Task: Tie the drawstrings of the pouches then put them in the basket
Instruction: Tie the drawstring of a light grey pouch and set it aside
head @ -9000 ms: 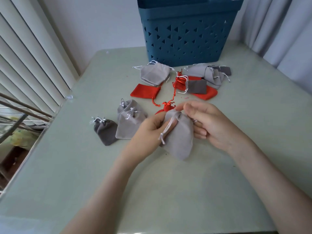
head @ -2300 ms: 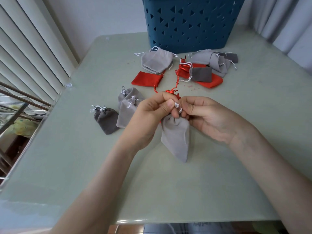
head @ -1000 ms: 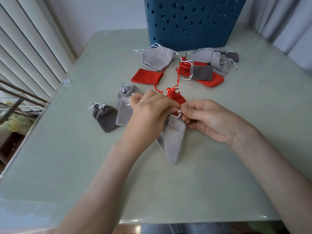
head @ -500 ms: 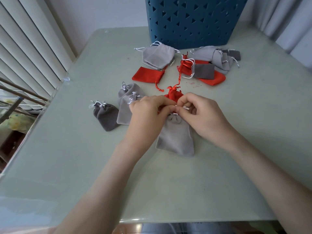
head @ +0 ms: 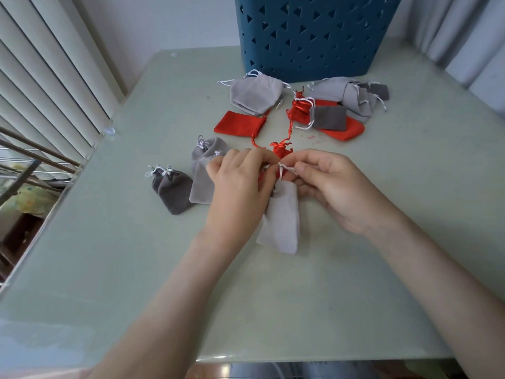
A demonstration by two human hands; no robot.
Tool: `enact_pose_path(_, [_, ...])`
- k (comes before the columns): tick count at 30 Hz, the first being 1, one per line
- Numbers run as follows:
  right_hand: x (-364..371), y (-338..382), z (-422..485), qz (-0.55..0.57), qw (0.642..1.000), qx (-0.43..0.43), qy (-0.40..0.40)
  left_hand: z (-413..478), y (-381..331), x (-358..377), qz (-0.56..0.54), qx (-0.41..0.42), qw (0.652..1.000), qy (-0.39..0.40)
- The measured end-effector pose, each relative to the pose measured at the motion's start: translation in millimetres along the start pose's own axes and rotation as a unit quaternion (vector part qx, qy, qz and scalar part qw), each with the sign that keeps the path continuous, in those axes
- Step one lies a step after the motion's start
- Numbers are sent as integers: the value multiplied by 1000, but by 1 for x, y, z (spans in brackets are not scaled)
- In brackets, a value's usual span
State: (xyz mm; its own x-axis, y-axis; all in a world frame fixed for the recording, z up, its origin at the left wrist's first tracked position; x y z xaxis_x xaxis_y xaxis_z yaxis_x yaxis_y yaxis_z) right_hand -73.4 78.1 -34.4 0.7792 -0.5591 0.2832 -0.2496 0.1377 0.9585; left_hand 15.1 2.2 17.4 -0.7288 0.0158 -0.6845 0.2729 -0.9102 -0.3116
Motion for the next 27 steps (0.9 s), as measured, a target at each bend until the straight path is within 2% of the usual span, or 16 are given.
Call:
enact_pose_path(2, [1,0,-1,43,999,12,11,0,-5,-4,-18,14,1000,-8])
enact_pose_path(5, [2,1,-2,50,999,12,13,-2,-13,-9,-33,34,998,-30])
enact_pose_path(16, [-5,23,-6,-76,989,-111,-62,-3,-16,-16,-47,32,996,-67])
enact_pose_path(21, [-5,19,-5,-74,991,-92,-60,-5,3,-4,-114,-86,989,-35])
enact_pose_path(27, [-2,10,-4,-2,997,-53,-49,-5,22,-12,-15,-149,986,-71])
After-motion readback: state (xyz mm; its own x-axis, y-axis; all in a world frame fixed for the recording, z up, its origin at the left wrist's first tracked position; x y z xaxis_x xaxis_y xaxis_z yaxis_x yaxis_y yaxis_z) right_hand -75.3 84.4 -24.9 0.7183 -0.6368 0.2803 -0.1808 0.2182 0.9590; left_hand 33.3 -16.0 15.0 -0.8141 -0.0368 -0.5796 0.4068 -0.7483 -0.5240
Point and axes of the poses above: each hand's wrist, its own z-axis towards the middle knuckle, its own x-axis out of the palm, y = z × x, the point moved 10 cm from there along z, towards the middle knuckle, and after that the axes turned 12 degrees about z, right-handed, at the moved point
